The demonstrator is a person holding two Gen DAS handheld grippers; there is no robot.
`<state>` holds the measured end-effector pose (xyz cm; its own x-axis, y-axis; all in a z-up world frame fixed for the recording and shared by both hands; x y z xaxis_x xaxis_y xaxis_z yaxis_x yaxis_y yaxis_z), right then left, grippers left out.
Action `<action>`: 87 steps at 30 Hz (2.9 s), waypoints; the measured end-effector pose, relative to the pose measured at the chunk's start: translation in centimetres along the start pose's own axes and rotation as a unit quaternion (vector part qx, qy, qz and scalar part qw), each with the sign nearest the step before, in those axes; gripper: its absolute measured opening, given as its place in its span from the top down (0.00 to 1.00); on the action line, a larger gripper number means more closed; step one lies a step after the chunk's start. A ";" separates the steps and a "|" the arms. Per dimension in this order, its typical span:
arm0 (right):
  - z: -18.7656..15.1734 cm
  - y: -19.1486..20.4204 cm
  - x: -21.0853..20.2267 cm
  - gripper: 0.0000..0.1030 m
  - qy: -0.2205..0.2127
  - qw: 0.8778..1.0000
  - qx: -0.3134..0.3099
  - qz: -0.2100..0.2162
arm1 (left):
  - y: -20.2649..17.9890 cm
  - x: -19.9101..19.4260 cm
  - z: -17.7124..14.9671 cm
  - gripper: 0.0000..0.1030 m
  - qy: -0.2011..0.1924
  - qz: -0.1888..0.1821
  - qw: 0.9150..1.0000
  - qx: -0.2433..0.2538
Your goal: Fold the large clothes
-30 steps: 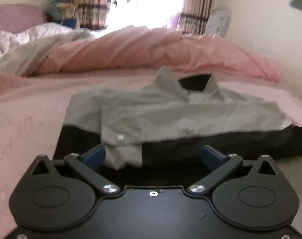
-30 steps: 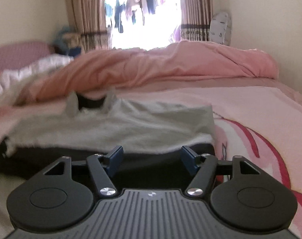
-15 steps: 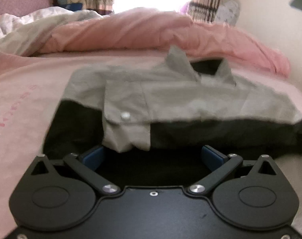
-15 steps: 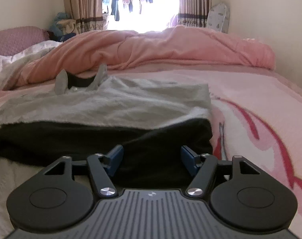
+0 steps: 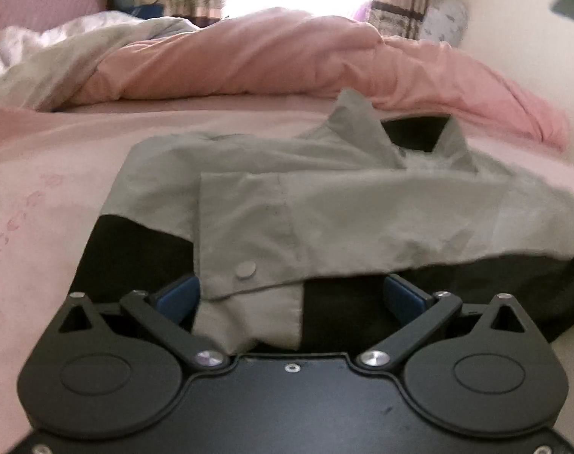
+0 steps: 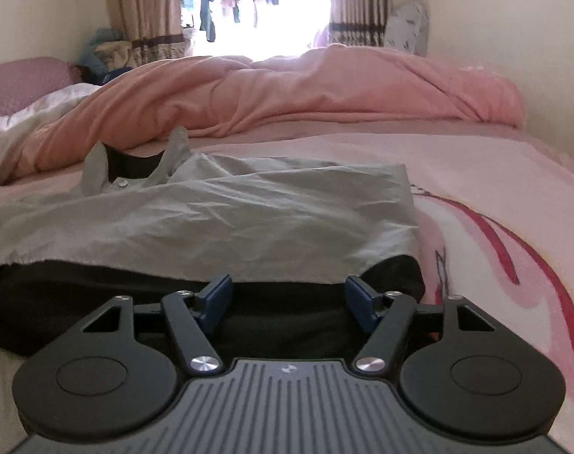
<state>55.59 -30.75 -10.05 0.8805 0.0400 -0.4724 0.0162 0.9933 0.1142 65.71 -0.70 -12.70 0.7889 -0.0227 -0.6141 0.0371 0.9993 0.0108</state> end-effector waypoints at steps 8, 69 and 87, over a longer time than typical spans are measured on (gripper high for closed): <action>0.2 0.0 -0.3 0.19 0.006 1.000 0.001 0.000 | 0.5 0.0 0.1 0.00 -0.001 -0.006 1.000 0.000; -19.2 -3.9 -28.3 0.56 0.088 0.930 0.196 0.299 | 13.2 -29.7 -24.6 0.43 0.145 -0.207 0.958 -0.138; -12.0 -4.3 -28.9 0.86 -0.001 0.911 0.226 0.346 | 13.3 -31.5 -16.3 0.94 0.065 -0.218 0.962 -0.150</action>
<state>24.38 -34.93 -7.33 0.7549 0.6386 -0.1493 -0.3503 0.5850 0.7315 31.37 13.80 -6.04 0.6544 -0.4578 -0.6018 0.1538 0.8598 -0.4868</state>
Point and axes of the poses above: each gripper's, at about its wrist camera, not at the fingertips, and x roughly the way its jaws point, y to its left, z to its top, the point moved 5 cm from there along x, roughly the way its jaws point, and after that the axes turned 10 degrees about z, right-handed, at the moved point
